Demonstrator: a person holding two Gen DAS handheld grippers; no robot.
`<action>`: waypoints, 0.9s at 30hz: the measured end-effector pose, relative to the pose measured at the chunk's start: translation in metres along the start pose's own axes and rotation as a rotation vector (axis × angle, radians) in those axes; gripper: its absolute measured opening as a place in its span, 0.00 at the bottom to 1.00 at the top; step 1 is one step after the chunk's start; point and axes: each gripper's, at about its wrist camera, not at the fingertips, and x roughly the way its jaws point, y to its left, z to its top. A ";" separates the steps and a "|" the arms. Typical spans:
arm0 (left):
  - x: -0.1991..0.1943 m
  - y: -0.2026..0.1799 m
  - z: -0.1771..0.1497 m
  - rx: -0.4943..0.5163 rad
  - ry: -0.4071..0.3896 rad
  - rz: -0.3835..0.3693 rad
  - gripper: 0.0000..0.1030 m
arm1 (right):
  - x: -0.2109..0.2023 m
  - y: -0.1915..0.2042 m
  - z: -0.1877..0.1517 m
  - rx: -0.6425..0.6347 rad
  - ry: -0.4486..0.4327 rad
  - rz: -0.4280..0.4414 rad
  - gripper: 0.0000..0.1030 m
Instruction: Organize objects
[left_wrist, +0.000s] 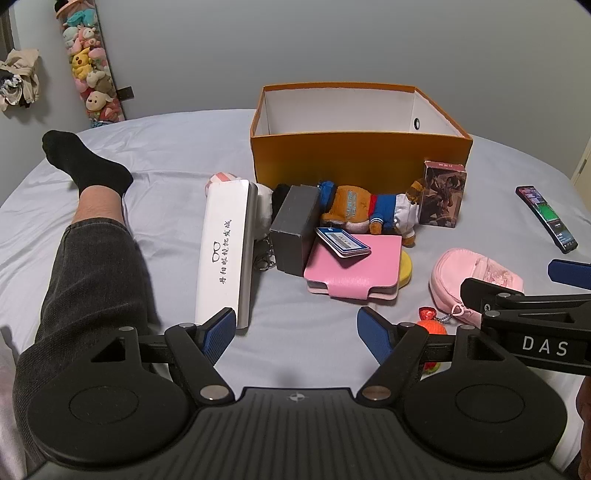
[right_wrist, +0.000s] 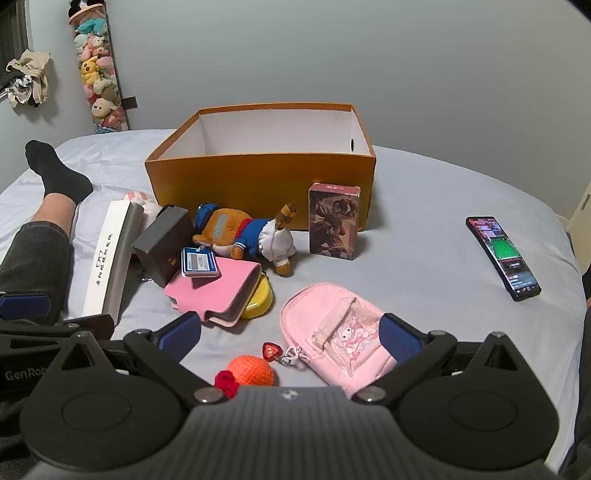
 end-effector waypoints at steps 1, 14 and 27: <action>0.000 0.000 0.000 0.000 0.000 0.001 0.85 | 0.000 0.000 0.000 0.000 0.001 0.000 0.99; 0.000 0.001 -0.003 -0.002 0.001 0.003 0.85 | 0.001 0.000 -0.001 0.001 0.001 0.000 0.99; 0.008 0.001 -0.004 -0.001 0.023 -0.003 0.85 | 0.007 0.000 -0.002 -0.003 0.020 0.002 0.99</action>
